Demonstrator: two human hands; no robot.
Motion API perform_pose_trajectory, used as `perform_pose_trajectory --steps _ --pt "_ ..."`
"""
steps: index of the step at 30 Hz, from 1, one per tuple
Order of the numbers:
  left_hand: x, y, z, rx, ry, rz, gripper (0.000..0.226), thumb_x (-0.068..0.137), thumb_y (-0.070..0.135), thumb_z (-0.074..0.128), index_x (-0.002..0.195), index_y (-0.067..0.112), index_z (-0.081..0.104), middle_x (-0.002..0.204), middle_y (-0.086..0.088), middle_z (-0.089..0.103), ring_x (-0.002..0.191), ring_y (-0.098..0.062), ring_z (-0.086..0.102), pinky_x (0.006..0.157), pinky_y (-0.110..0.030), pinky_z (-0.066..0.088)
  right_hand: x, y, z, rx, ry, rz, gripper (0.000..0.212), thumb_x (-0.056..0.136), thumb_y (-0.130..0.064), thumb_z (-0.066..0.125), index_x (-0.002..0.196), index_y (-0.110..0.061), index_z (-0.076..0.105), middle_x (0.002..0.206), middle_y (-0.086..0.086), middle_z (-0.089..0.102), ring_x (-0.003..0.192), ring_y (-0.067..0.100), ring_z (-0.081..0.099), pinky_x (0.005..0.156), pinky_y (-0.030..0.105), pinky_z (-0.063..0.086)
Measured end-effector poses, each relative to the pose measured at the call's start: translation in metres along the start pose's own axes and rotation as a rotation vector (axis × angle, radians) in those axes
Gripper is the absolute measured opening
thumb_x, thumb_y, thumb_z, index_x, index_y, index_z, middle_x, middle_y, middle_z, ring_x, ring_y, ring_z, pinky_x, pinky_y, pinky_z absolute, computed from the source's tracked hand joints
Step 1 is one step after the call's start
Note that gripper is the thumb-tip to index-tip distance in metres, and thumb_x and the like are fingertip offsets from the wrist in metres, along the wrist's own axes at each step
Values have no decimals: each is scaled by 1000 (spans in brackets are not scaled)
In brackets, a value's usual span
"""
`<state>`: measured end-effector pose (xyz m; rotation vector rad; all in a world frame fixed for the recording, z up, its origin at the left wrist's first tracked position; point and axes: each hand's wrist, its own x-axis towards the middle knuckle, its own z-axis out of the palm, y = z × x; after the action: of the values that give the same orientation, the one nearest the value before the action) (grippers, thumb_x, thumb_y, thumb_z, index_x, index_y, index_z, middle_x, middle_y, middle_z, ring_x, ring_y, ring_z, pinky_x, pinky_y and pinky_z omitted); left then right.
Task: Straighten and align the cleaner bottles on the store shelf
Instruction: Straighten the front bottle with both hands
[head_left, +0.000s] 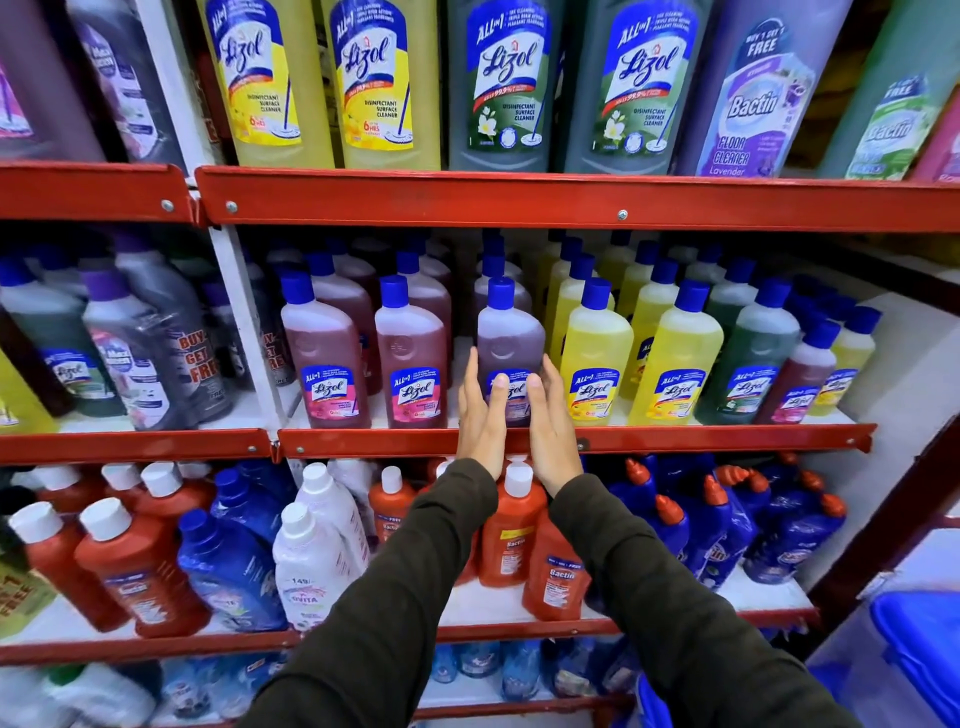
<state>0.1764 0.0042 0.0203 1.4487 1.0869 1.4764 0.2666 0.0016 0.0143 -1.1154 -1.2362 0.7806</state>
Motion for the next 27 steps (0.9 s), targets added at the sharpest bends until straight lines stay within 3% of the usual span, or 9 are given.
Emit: perform_pose_trajectory --steps 4,8,12,17,18,20,22,24,27 --pt "-1 -4 -4 14 10 13 67 93 62 35 154 39 20 163 -1 23 147 -18 28 118 -39 30 -2 -1 2 -11 17 4 57 105 -48 38 158 -30 26 165 0 33 148 16 40 118 36 42" --pt "-5 -6 -20 126 202 151 63 93 61 31 145 28 41 150 -5 41 135 -10 37 106 -15 33 -15 5 20 -88 211 -102 59 99 -60 38 148 -29 40 151 3 40 144 17 40 120 45 38" --pt "-3 -6 -36 202 447 259 53 96 48 37 140 22 47 146 -7 41 130 10 30 107 -22 24 -29 5 35 -100 157 -220 42 100 -49 40 135 -28 48 135 1 52 128 5 50 112 27 41" --pt "4 -5 -43 123 306 84 75 89 67 28 155 33 21 165 -3 18 151 -16 16 121 -38 10 -25 -3 51 -68 -83 -71 53 107 -40 38 157 -26 28 160 -10 31 142 -9 32 109 1 24" --pt "6 -7 -46 75 254 35 77 87 72 27 155 36 18 166 -2 16 152 -16 14 124 -42 9 -22 -4 55 -48 -106 -14 55 107 -43 36 159 -30 22 164 -11 25 147 -5 27 114 5 22" --pt "12 -15 -75 -46 193 -43 78 84 83 29 152 49 16 167 3 17 152 -17 17 125 -50 16 -22 -6 81 -72 -149 41 62 104 -56 32 160 -36 16 171 -10 18 157 8 15 129 32 18" --pt "19 -23 -105 -97 150 -83 68 78 90 34 141 68 20 166 8 21 152 -18 21 123 -54 21 -26 -9 106 -98 -170 69 65 102 -61 29 161 -37 16 172 -9 18 160 13 9 131 48 14" --pt "22 -26 -111 -92 118 -85 63 77 91 35 136 74 20 165 9 24 150 -16 23 122 -53 22 -28 -11 107 -90 -158 79 67 100 -61 29 161 -34 19 171 -7 22 160 15 13 130 49 16" --pt "18 -17 -104 -33 102 -69 79 81 87 31 151 53 16 166 5 21 149 -14 24 123 -51 22 -25 -10 100 -60 -144 62 65 101 -59 31 160 -32 22 169 -6 27 158 15 21 129 48 21"
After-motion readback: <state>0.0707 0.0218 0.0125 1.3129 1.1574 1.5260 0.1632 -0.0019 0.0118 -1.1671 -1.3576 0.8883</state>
